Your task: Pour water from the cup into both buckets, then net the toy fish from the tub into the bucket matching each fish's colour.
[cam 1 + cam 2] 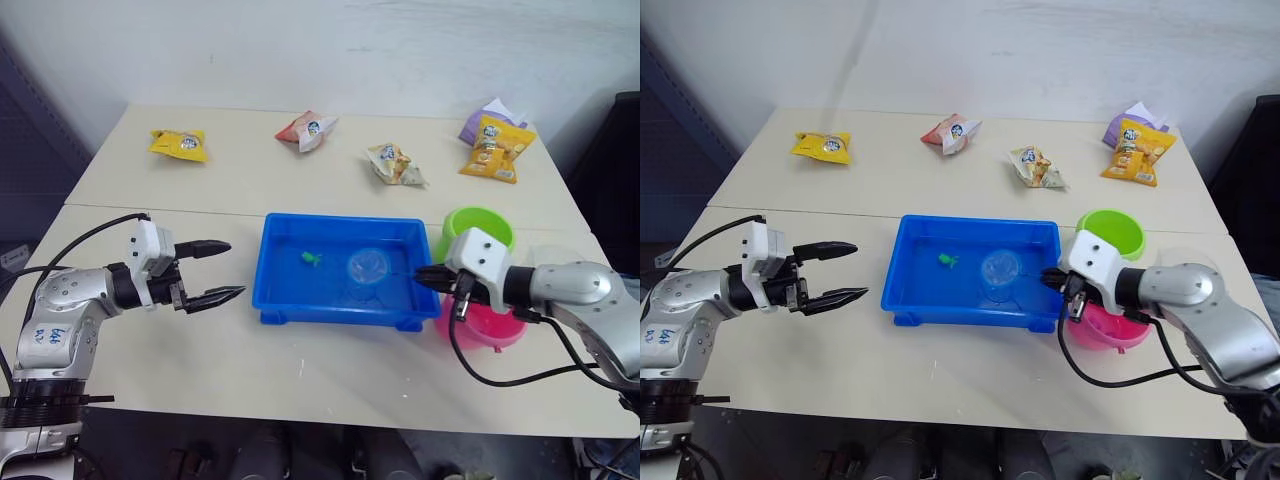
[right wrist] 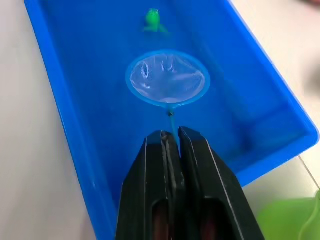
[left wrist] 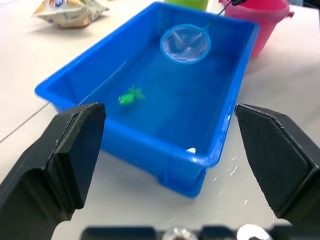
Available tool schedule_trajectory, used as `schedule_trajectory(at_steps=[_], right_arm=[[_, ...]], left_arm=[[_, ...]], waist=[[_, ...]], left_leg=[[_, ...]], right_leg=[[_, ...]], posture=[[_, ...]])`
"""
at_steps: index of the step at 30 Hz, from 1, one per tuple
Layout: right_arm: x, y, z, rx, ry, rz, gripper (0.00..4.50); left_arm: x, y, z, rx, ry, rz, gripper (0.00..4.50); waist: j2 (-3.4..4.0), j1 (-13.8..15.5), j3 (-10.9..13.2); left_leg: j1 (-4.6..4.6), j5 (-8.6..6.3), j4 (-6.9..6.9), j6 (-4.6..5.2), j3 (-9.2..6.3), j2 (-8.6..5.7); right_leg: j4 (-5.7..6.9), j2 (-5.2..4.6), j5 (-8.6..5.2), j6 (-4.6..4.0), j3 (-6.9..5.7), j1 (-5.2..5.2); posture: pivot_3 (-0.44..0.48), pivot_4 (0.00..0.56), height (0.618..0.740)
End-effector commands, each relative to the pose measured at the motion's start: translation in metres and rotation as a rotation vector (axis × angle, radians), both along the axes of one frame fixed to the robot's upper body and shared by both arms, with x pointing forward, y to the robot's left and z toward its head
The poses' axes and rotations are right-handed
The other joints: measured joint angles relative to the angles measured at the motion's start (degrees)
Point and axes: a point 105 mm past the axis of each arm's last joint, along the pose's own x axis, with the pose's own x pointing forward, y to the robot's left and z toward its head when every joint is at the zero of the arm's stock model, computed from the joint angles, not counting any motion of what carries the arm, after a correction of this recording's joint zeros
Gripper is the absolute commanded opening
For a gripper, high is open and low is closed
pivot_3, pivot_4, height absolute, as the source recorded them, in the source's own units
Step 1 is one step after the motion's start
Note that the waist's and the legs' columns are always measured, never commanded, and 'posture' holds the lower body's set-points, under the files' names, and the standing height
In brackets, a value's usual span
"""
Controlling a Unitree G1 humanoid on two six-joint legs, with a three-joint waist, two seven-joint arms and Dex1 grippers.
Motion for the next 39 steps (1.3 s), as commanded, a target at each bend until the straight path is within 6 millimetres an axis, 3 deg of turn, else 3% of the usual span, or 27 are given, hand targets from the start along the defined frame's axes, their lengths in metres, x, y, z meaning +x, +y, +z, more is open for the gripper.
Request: schedule_trajectory(at_steps=[1,11,19,23,29,39], right_arm=[[0.008,0.005,-0.005,-0.064,0.013,-0.008,0.0],[0.04,0.063,-0.016,0.024,0.04,0.094,0.0],[0.042,0.082,-0.002,0.125,-0.037,0.147,0.0],[0.038,0.074,0.008,0.147,-0.128,0.153,0.0],[0.011,0.048,0.017,0.221,-0.155,0.132,0.0],[-0.031,-0.01,0.036,0.264,-0.269,-0.028,0.0]], left_arm=[[-0.004,0.005,0.007,0.016,-0.027,0.012,4.46],[-0.011,-0.002,0.004,-0.008,-0.024,0.007,4.46],[-0.008,-0.006,0.002,-0.033,-0.021,0.011,4.46],[-0.005,-0.009,0.004,-0.053,-0.031,0.001,4.46],[0.0,-0.022,0.018,-0.119,-0.062,-0.058,4.46],[0.011,-0.068,0.036,-0.173,-0.09,-0.213,4.46]], waist=[[0.0,-0.02,0.0],[0.0,-0.2,0.0],[0.0,-0.14,0.0],[0.0,-0.01,0.0],[-0.01,0.07,0.0],[-0.02,0.21,-0.01]], left_leg=[[0.0,0.01,-0.01,-0.02,-0.01,0.01],[-0.07,0.05,-0.03,-0.08,0.05,0.0],[-0.13,0.05,-0.02,-0.07,0.05,0.0],[-0.14,0.05,-0.03,-0.07,0.04,0.0],[-0.17,0.04,-0.05,-0.07,0.03,-0.01],[-0.09,0.04,-0.03,-0.07,0.02,0.01]], right_leg=[[0.01,0.0,0.0,0.0,-0.02,-0.02],[0.12,0.02,-0.01,-0.02,-0.07,-0.13],[0.14,0.02,-0.01,-0.01,-0.12,-0.17],[0.14,0.02,-0.01,-0.01,-0.13,-0.17],[0.14,0.02,0.0,0.0,-0.16,-0.15],[0.09,0.13,0.01,0.02,-0.15,-0.01]], posture=[[0.0,0.15,0.738],[0.0,0.15,0.738],[0.0,0.15,0.738],[0.0,0.15,0.738],[0.0,0.15,0.738],[0.0,0.15,0.738]])
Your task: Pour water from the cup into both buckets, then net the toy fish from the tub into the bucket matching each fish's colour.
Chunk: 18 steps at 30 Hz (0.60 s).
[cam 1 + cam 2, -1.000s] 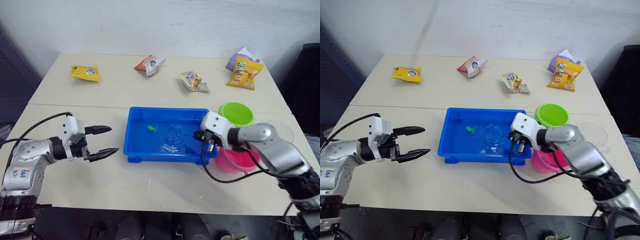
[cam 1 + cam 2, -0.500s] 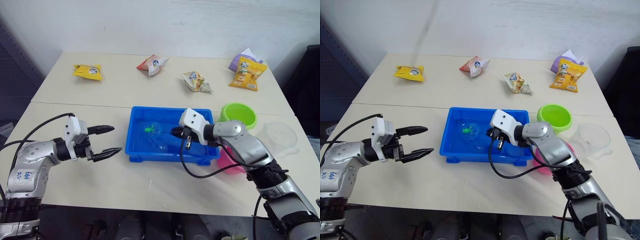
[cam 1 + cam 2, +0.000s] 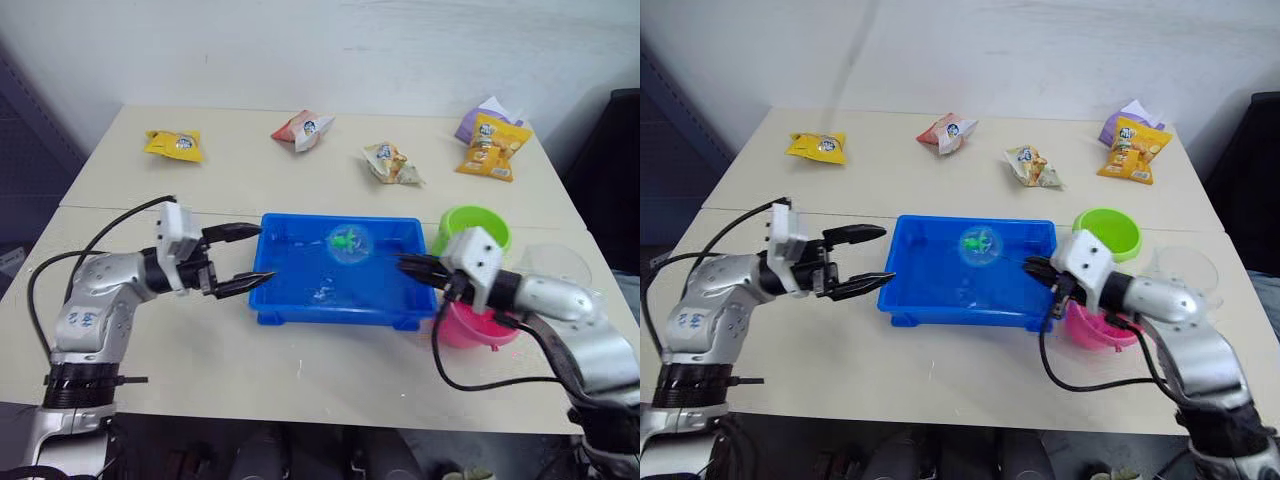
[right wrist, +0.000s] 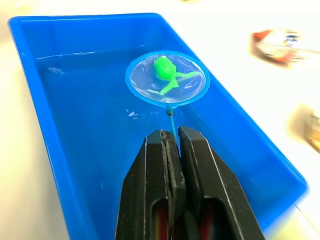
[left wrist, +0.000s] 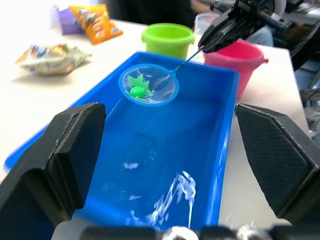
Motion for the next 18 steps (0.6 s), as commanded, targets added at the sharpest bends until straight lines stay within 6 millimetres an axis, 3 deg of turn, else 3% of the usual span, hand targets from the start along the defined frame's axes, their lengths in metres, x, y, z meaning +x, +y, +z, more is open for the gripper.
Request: schedule_trajectory(at_steps=[1,5,10,14,18], right_arm=[[-0.013,-0.016,0.023,0.006,-0.091,-0.044,0.0],[-0.023,-0.052,0.031,-0.029,-0.114,-0.132,0.0],[-0.024,-0.093,0.035,-0.08,-0.146,-0.245,0.0],[-0.019,-0.114,0.035,-0.128,-0.188,-0.292,0.0],[-0.006,-0.143,0.03,-0.301,-0.277,-0.378,0.0]], left_arm=[[0.001,-0.012,0.01,-0.021,-0.029,-0.048,4.46],[0.003,-0.025,0.011,-0.043,-0.024,-0.088,4.46],[0.005,-0.026,0.007,-0.033,-0.014,-0.096,4.46],[0.006,-0.028,0.008,-0.034,-0.013,-0.099,4.46],[0.007,-0.032,0.009,-0.04,-0.017,-0.104,4.46]], waist=[[0.0,-0.15,0.0],[0.0,-0.05,0.0],[0.0,-0.13,0.0],[0.0,-0.12,0.0],[0.0,-0.07,0.0]], left_leg=[[0.0,0.0,0.0,0.0,0.0,0.0],[0.08,0.0,0.03,0.0,0.02,0.01],[0.13,0.01,0.04,-0.01,0.06,0.04],[0.18,0.02,0.04,-0.03,0.09,0.05],[0.19,0.03,0.06,-0.04,0.12,0.03]], right_leg=[[0.0,0.01,0.0,0.0,0.0,0.01],[-0.03,0.08,0.01,0.02,0.07,0.06],[-0.03,0.14,0.01,0.02,0.13,0.08],[-0.02,0.16,0.01,0.02,0.18,0.1],[0.0,0.15,0.01,0.02,0.2,0.1]], posture=[[0.0,0.15,0.738],[0.0,0.15,0.738],[0.0,0.15,0.738],[0.0,0.15,0.738],[0.0,0.15,0.738]])
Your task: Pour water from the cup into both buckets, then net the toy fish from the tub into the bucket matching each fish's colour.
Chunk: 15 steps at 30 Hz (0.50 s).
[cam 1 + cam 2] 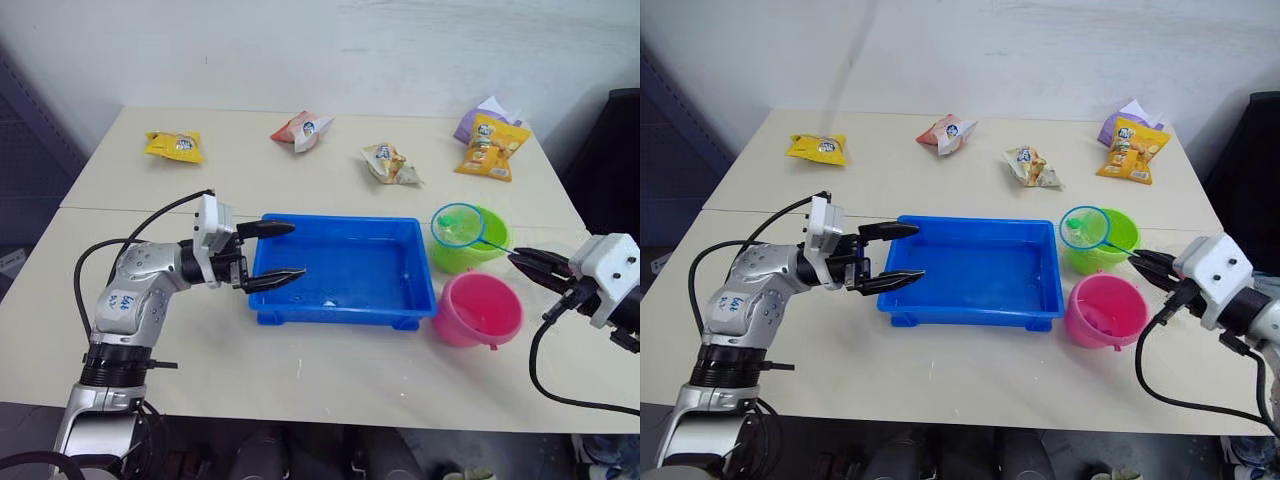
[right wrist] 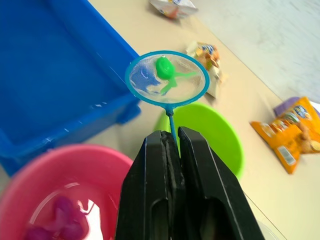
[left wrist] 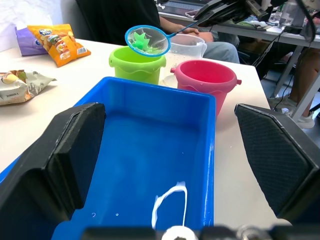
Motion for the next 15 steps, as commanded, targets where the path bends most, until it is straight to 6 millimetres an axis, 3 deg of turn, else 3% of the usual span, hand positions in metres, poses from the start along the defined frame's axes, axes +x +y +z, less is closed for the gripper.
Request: schedule_trajectory(at_steps=[1,7,15], right_arm=[[0.01,-0.022,0.008,-0.232,-0.133,-0.068,0.0],[0.025,-0.04,0.007,-0.471,-0.304,-0.14,0.0],[0.028,-0.038,0.004,-0.839,-0.503,-0.037,0.0]], left_arm=[[0.0,-0.007,0.012,-0.013,-0.05,-0.018,4.46],[-0.003,-0.016,0.017,-0.026,-0.056,-0.027,4.46],[-0.003,-0.02,0.019,-0.035,-0.048,-0.018,4.46]], waist=[[0.0,-0.01,0.0],[0.0,-0.14,0.0],[0.04,-0.14,0.0]], left_leg=[[0.01,0.0,0.01,-0.01,0.0,0.01],[0.02,0.08,0.01,-0.13,0.05,0.04],[0.07,0.14,0.02,-0.24,0.08,0.06]], right_leg=[[0.0,0.01,0.0,0.0,0.0,0.0],[0.02,0.05,0.0,0.0,0.05,-0.01],[0.06,0.09,-0.01,0.0,0.1,-0.02]], posture=[[0.0,0.15,0.738],[0.0,0.15,0.738],[0.0,0.15,0.738]])
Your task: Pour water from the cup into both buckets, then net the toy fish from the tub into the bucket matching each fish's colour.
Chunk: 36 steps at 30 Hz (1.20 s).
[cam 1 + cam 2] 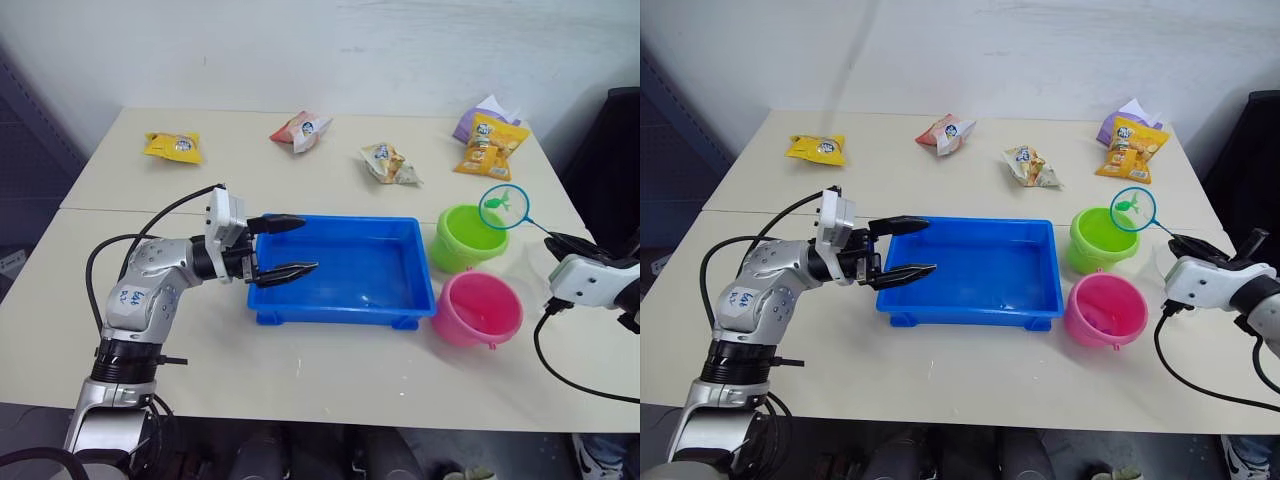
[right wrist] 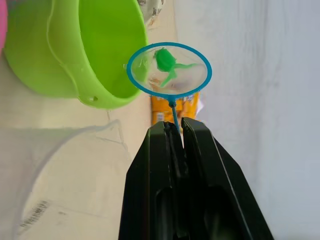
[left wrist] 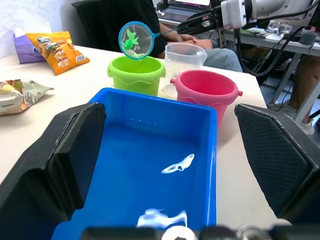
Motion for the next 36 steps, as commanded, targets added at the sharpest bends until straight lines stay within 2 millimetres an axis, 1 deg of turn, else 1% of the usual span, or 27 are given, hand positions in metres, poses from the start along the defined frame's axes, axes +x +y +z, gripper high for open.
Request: schedule_trajectory(at_steps=[1,2,5,10,11,13,14,17,18,19,21,22,25,27,29,33,34,35,36], right_arm=[[0.0,-0.001,0.008,-0.129,-0.092,0.041,0.0],[0.0,-0.002,0.009,-0.154,-0.127,0.047,0.0],[0.0,-0.003,0.006,-0.198,-0.159,0.063,0.0],[0.0,0.0,0.0,-0.256,-0.187,0.104,0.0],[-0.001,0.0,0.001,-0.251,-0.192,0.113,0.0],[-0.001,-0.006,0.009,-0.249,-0.226,0.087,0.0],[0.0,-0.006,0.009,-0.26,-0.227,0.089,0.0],[-0.004,0.011,-0.003,-0.272,-0.178,0.186,0.0],[0.0,0.004,0.006,-0.262,-0.215,0.139,0.0],[0.002,0.003,0.01,-0.27,-0.231,0.129,0.0],[0.001,0.01,0.008,-0.278,-0.214,0.168,0.0],[0.002,0.006,0.013,-0.268,-0.233,0.141,0.0],[0.002,0.01,0.014,-0.281,-0.225,0.161,0.0],[0.004,0.001,0.022,-0.263,-0.249,0.105,0.0],[0.001,0.009,0.013,-0.276,-0.207,0.148,0.0],[0.002,-0.002,0.02,-0.254,-0.237,0.071,0.0],[0.0,0.006,0.014,-0.269,-0.203,0.119,0.0],[0.0,0.005,0.013,-0.268,-0.199,0.111,0.0],[0.0,-0.002,0.015,-0.267,-0.208,0.078,0.0]], left_arm=[[-0.005,-0.006,0.012,-0.012,-0.048,-0.021,4.46],[-0.004,-0.006,0.012,-0.014,-0.048,-0.021,4.46],[-0.004,-0.007,0.012,-0.018,-0.045,-0.02,4.46],[-0.003,-0.006,0.008,-0.028,-0.043,-0.02,4.46],[-0.003,-0.005,0.007,-0.027,-0.042,-0.02,4.46],[-0.002,-0.003,0.005,-0.026,-0.041,-0.017,4.46],[-0.002,-0.002,0.005,-0.026,-0.04,-0.014,4.46],[-0.001,0.0,0.002,-0.025,-0.038,-0.013,4.46],[-0.001,0.0,0.002,-0.024,-0.039,-0.013,4.46],[-0.001,0.0,0.002,-0.029,-0.038,-0.01,4.46],[-0.001,0.0,0.001,-0.029,-0.039,-0.009,4.46],[-0.001,0.0,0.001,-0.028,-0.04,-0.01,4.46],[-0.002,0.0,0.003,-0.029,-0.042,-0.005,4.46],[-0.003,-0.002,0.006,-0.029,-0.045,-0.006,4.46],[-0.005,-0.005,0.01,-0.032,-0.047,-0.008,4.46],[-0.006,-0.009,0.015,-0.035,-0.047,-0.007,4.46],[-0.006,-0.009,0.016,-0.038,-0.046,-0.004,4.46],[-0.006,-0.011,0.017,-0.037,-0.045,-0.004,4.46],[-0.006,-0.012,0.018,-0.038,-0.045,-0.003,4.46]], waist=[[0.0,0.02,0.0],[0.0,0.04,0.0],[0.0,0.04,0.0],[0.0,-0.01,0.0],[0.0,-0.02,0.0],[0.0,-0.01,0.0],[0.0,-0.01,0.0],[0.0,-0.04,0.0],[0.0,-0.04,0.0],[0.0,-0.04,0.0],[0.02,-0.01,0.0],[0.02,0.01,0.0],[0.02,0.02,0.0],[0.02,0.01,0.0],[0.02,0.0,0.0],[0.02,0.01,0.0],[0.02,0.0,0.0],[0.02,-0.01,0.0],[0.02,0.0,0.0]], left_leg=[[0.0,0.01,0.0,-0.02,0.0,0.0],[0.0,0.01,0.0,-0.03,0.0,0.0],[0.0,0.03,0.0,-0.05,0.0,0.0],[0.01,0.04,0.0,-0.08,0.02,0.01],[0.01,0.05,0.01,-0.08,0.02,0.02],[0.02,0.05,0.0,-0.09,0.03,0.02],[0.02,0.05,0.0,-0.09,0.03,0.02],[0.03,0.05,0.01,-0.09,0.04,0.02],[0.03,0.05,0.0,-0.09,0.04,0.03],[0.03,0.05,0.0,-0.09,0.04,0.04],[0.03,0.05,0.01,-0.09,0.05,0.01],[0.03,0.05,0.01,-0.09,0.05,0.03],[0.03,0.05,0.01,-0.09,0.04,0.03],[0.02,0.05,0.01,-0.09,0.03,0.03],[0.02,0.05,0.02,-0.09,0.03,0.03],[0.02,0.05,0.01,-0.09,0.03,0.04],[0.03,0.05,0.02,-0.09,0.03,0.03],[0.03,0.05,0.03,-0.09,0.03,0.03],[0.03,0.05,0.03,-0.09,0.03,0.04]], right_leg=[[0.01,0.0,0.0,0.0,0.01,0.0],[0.01,0.0,0.0,0.0,0.01,0.0],[0.0,0.02,-0.01,-0.01,0.01,0.0],[0.02,0.06,-0.01,-0.01,0.04,-0.01],[0.02,0.07,-0.01,-0.01,0.05,-0.01],[0.02,0.09,-0.01,-0.02,0.06,-0.01],[0.03,0.09,-0.01,-0.01,0.07,-0.01],[0.03,0.09,-0.01,-0.01,0.07,-0.01],[0.03,0.1,-0.01,-0.02,0.07,-0.01],[0.03,0.11,-0.01,-0.01,0.07,-0.01],[0.05,0.09,-0.01,-0.01,0.09,-0.01],[0.04,0.1,-0.01,-0.01,0.08,-0.01],[0.04,0.1,-0.01,-0.01,0.08,-0.01],[0.04,0.1,-0.01,-0.01,0.08,-0.01],[0.05,0.1,-0.01,-0.01,0.08,-0.01],[0.06,0.1,-0.01,-0.01,0.09,-0.01],[0.06,0.09,-0.01,-0.01,0.09,0.0],[0.07,0.1,-0.01,-0.01,0.09,0.0],[0.07,0.1,-0.01,-0.01,0.09,0.0]], posture=[[0.0,0.15,0.738],[0.0,0.15,0.738],[0.0,0.15,0.738],[0.0,0.15,0.738],[0.0,0.15,0.738],[0.0,0.15,0.738],[0.0,0.15,0.738],[0.0,0.15,0.738],[0.0,0.15,0.738],[0.0,0.15,0.738],[0.0,0.15,0.738],[0.0,0.15,0.738],[0.0,0.15,0.738],[0.0,0.15,0.738],[0.0,0.15,0.738],[0.0,0.15,0.738],[0.0,0.15,0.738],[0.0,0.15,0.738],[0.0,0.15,0.738]])
